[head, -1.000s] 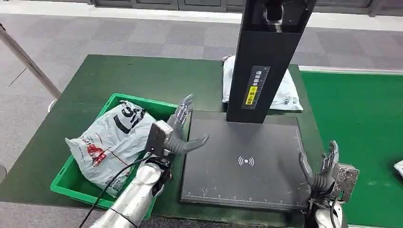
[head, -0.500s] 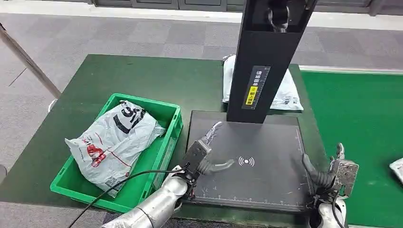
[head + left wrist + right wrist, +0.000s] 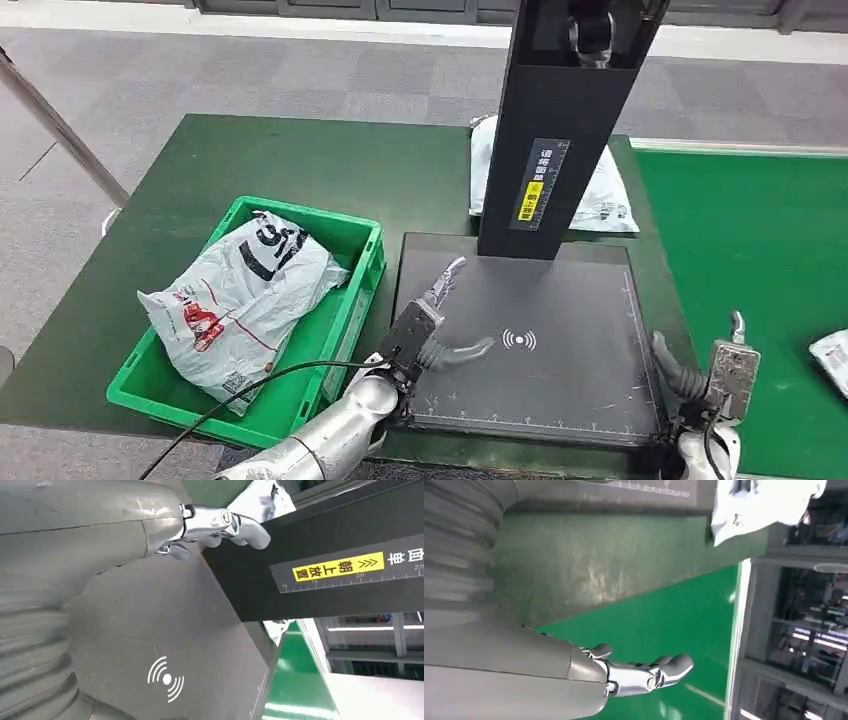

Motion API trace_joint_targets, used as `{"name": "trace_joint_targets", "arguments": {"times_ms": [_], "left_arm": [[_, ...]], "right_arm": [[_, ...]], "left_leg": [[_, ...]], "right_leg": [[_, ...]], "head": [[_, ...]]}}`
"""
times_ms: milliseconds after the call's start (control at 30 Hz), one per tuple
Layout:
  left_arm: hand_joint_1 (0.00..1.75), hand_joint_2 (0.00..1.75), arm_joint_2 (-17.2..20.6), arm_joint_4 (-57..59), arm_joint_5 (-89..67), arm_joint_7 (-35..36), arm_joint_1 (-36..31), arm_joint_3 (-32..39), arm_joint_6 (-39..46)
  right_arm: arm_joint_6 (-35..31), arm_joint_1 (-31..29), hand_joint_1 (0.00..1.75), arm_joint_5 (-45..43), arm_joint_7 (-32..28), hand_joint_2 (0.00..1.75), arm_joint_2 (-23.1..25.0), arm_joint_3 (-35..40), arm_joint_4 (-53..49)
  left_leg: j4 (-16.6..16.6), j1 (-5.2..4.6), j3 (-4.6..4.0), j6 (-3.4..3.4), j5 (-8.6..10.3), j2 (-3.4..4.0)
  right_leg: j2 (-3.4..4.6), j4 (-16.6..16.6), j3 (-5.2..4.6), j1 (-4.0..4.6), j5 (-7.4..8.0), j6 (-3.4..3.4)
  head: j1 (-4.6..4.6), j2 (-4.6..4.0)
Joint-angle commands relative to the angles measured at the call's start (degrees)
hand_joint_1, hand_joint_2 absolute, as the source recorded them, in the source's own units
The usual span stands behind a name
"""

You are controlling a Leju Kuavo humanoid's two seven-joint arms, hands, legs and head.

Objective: Moved the parcel from conveyor to table for the left to box.

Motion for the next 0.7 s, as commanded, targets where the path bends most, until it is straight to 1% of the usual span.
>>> {"name": "trace_joint_targets", "arguments": {"times_ms": [33,67,133,200,233,300,333,367,400,467,533,567,667,700], "left_arm": [[0.0,1.75,3.2,0.9,-2.0,-1.6,0.5,-0.7,1.0],[0.0,1.75,3.6,0.4,-1.8,-1.5,1.0,-0.2,-0.1],[0.0,1.75,4.2,-0.8,-2.4,-2.0,2.1,0.4,-1.0],[0.0,1.75,4.5,-1.8,-2.8,-2.1,3.1,1.3,-1.7],[0.0,1.75,4.6,-2.3,-3.1,-2.2,3.5,1.5,-1.9],[0.0,1.75,4.7,-2.6,-3.3,-2.1,3.6,1.8,-2.2],[0.0,1.75,4.7,-2.6,-3.4,-2.1,3.5,1.8,-2.2],[0.0,1.75,4.6,-2.6,-3.7,-1.8,3.4,2.0,-2.3],[0.0,1.75,4.5,-2.7,-3.8,-1.6,3.4,2.2,-2.5],[0.0,1.75,4.5,-2.7,-3.8,-1.6,3.4,2.2,-2.5],[0.0,1.75,4.5,-2.7,-3.8,-1.6,3.4,2.2,-2.5],[0.0,1.75,4.4,-3.0,-3.9,-1.4,3.4,2.3,-2.6],[0.0,1.75,4.3,-3.6,-4.3,-0.9,3.4,2.2,-3.2],[0.0,1.75,4.3,-3.7,-4.3,-0.8,3.4,2.2,-3.2]], "right_arm": [[-9.5,-2.1,0.0,10.5,3.7,1.75,-6.8,-1.4,12.4],[-10.1,-4.2,0.0,11.9,4.0,1.75,-8.5,-2.2,16.9],[-14.1,-7.9,0.0,16.3,4.9,1.75,-11.3,-2.4,25.6],[-16.0,-9.4,0.0,19.1,7.8,1.75,-13.5,-2.9,30.4],[-18.8,-9.4,0.0,21.3,10.2,1.75,-14.6,-2.9,32.3],[-19.1,-8.9,0.0,22.1,12.1,1.75,-15.1,-4.3,33.2],[-19.1,-8.7,0.0,22.1,11.9,1.75,-15.1,-4.5,33.2],[-19.1,-7.8,0.0,27.1,14.3,1.75,-14.5,-8.5,31.4],[-19.1,-7.1,0.0,33.2,17.4,1.75,-13.3,-14.1,29.8],[-19.1,-7.1,0.0,33.2,17.4,1.75,-13.3,-14.1,29.8],[-19.1,-7.1,0.0,33.2,17.4,1.75,-13.3,-14.1,29.8],[-19.1,-7.0,0.0,37.5,19.8,1.75,-12.9,-17.1,29.6],[-19.1,-6.8,0.0,41.6,22.7,1.75,-14.3,-20.3,32.9],[-19.1,-6.7,0.0,41.5,22.3,1.75,-14.4,-20.6,33.2]], "left_leg": [[-0.2,0.01,0.19,-0.04,0.08,-0.03],[-0.2,0.04,0.16,-0.03,0.07,-0.04],[-0.1,0.0,0.18,0.01,0.04,0.06],[-0.2,0.01,0.18,0.02,0.04,0.22],[-0.2,0.0,0.23,0.02,0.06,0.26],[-0.3,-0.04,0.2,0.03,0.08,0.08],[-0.2,-0.03,0.17,0.01,0.07,0.0],[-0.4,0.0,0.29,0.0,0.16,0.04],[-0.4,0.0,0.26,0.0,0.15,-0.03],[-0.2,-0.06,0.07,0.05,0.07,-0.2],[-0.1,-0.1,0.02,0.07,0.04,-0.14],[-0.1,-0.05,0.03,0.06,0.05,-0.18],[-0.1,-0.07,-0.04,0.1,0.03,-0.23],[-0.1,-0.06,-0.01,0.09,0.04,-0.21]], "right_leg": [[-0.15,-0.2,0.22,0.03,0.06,-0.07],[-0.15,-0.2,0.21,0.06,0.06,-0.06],[-0.03,-0.2,0.19,0.02,0.08,-0.01],[0.1,-0.3,0.17,0.03,0.14,-0.01],[0.1,-0.3,0.22,0.02,0.17,-0.02],[-0.09,-0.3,0.24,-0.01,0.14,-0.03],[-0.16,-0.3,0.24,0.0,0.1,-0.04],[-0.19,-0.6,0.38,0.04,0.22,-0.08],[-0.27,-0.5,0.36,0.04,0.18,-0.09],[-0.35,-0.2,0.17,-0.02,0.01,-0.07],[-0.23,-0.1,0.03,-0.07,0.01,-0.04],[-0.32,-0.2,0.09,-0.01,0.02,-0.05],[-0.3,-0.1,0.04,-0.04,-0.02,0.01],[-0.3,-0.1,0.07,-0.03,-0.01,0.0]], "head": [[0.0,0.0],[0.0,0.0],[0.02,0.0],[0.0,0.0],[0.0,0.0],[0.0,0.0],[0.0,0.0],[0.02,0.0],[0.02,0.0],[-0.02,0.0],[0.02,0.0],[0.0,0.0],[0.0,0.0],[0.0,0.0]]}}
